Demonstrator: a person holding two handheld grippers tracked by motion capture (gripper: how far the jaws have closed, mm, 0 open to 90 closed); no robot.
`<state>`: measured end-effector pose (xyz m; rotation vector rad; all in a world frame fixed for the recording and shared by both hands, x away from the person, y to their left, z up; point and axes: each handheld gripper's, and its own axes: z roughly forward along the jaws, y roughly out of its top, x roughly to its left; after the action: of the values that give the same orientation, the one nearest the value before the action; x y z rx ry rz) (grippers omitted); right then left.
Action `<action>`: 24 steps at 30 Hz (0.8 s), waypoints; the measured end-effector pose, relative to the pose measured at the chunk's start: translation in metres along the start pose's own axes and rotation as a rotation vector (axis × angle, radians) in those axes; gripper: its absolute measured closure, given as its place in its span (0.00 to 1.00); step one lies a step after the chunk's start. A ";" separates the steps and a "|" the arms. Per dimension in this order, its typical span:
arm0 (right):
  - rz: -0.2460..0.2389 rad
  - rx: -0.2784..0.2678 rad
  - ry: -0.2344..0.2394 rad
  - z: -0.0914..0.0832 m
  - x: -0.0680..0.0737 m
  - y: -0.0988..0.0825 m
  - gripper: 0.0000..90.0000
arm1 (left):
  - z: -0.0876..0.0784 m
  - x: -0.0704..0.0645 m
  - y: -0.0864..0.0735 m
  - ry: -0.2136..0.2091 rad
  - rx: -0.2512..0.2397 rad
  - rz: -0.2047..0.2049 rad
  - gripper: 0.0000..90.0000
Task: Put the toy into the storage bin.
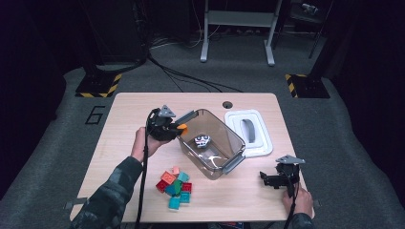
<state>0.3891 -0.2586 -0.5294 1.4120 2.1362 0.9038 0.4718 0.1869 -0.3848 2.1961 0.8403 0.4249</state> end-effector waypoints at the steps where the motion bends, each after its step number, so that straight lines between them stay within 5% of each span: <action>1: 0.000 0.000 0.000 0.000 0.000 0.000 0.00 | 0.000 0.000 0.000 0.000 0.008 -0.005 0.72; 13: 0.004 -0.001 0.001 0.000 0.000 0.000 0.00 | -0.028 -0.005 -0.018 0.041 -0.026 -0.017 0.31; 24: 0.002 0.000 0.001 0.000 0.000 0.000 0.00 | -0.052 -0.021 -0.059 0.087 -0.032 -0.021 0.15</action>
<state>0.3891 -0.2585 -0.5293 1.4139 2.1362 0.9060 0.4039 0.2300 -0.3942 2.1504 0.8966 0.5236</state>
